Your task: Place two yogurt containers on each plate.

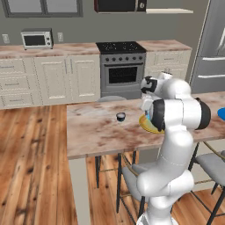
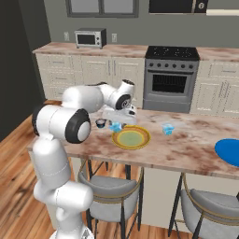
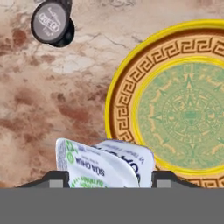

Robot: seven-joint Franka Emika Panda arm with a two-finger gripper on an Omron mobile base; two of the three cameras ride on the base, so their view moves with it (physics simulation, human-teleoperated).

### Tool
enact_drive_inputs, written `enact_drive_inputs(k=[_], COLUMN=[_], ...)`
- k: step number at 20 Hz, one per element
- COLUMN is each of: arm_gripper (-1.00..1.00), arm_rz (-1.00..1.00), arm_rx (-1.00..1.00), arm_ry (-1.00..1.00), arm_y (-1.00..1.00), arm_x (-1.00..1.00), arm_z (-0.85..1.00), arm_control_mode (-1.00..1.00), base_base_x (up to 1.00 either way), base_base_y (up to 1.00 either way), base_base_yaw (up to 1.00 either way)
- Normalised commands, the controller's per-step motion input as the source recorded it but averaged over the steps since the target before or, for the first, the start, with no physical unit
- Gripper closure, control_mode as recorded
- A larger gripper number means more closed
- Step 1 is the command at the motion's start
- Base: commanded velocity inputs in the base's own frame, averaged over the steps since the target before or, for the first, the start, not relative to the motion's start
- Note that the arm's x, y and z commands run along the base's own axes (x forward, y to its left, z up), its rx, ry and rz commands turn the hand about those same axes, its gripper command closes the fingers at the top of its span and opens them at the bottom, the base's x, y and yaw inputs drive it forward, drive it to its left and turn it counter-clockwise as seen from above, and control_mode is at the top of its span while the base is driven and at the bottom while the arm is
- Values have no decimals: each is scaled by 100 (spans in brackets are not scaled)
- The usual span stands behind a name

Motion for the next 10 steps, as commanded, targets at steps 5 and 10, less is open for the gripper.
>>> enact_drive_inputs(k=[5,10], arm_gripper=[100,100], arm_rz=[0,0], arm_rx=[0,0], arm_ry=[0,0], arm_y=[-19,-14], arm_x=[0,0], arm_z=[-26,-35], arm_control_mode=[-100,-100], base_base_x=[0,0], base_base_y=[0,0], base_base_yaw=[0,0])
